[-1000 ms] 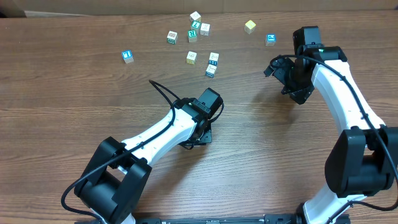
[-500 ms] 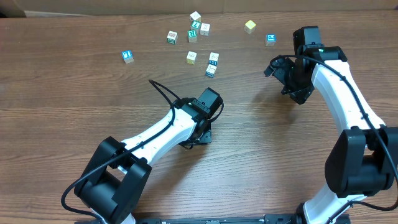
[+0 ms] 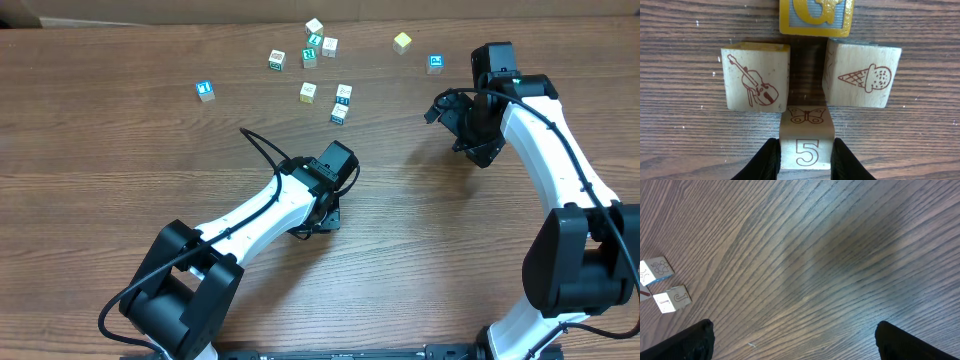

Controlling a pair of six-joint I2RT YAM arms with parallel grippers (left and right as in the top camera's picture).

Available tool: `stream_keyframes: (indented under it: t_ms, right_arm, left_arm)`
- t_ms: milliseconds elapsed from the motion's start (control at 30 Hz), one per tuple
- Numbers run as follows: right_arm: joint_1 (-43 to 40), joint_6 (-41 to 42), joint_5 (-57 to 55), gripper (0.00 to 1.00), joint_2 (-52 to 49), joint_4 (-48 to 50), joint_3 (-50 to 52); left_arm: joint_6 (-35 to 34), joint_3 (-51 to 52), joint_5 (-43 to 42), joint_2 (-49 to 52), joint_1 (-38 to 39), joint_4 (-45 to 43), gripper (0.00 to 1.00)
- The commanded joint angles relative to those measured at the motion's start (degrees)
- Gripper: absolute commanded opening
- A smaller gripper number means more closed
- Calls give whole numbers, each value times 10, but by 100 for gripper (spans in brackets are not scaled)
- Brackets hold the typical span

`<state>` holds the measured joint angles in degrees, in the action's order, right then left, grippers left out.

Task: Form a circle

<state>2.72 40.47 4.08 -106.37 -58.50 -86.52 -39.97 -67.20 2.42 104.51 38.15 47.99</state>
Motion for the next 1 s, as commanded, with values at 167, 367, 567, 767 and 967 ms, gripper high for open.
stream_keyframes:
  t_ms: [167,367,567,767,967]
  right_arm:
    - [2,0,-4,100,7,1,-8]
    - [2,0,-4,100,7,1,-8]
    - [2,0,-4,100,7,1,-8]
    - [2,0,-4,100,7,1,-8]
    - [2,0,-4,100,7,1,-8]
  left_arm:
    - [6,3,11,8,-7,-4,24]
    - [9,3,12,8,-10,-4,24]
    - [10,3,12,8,-13,-10,24]
    - [14,3,11,8,-17,-11,25]
    - [14,3,11,8,-17,-11,31]
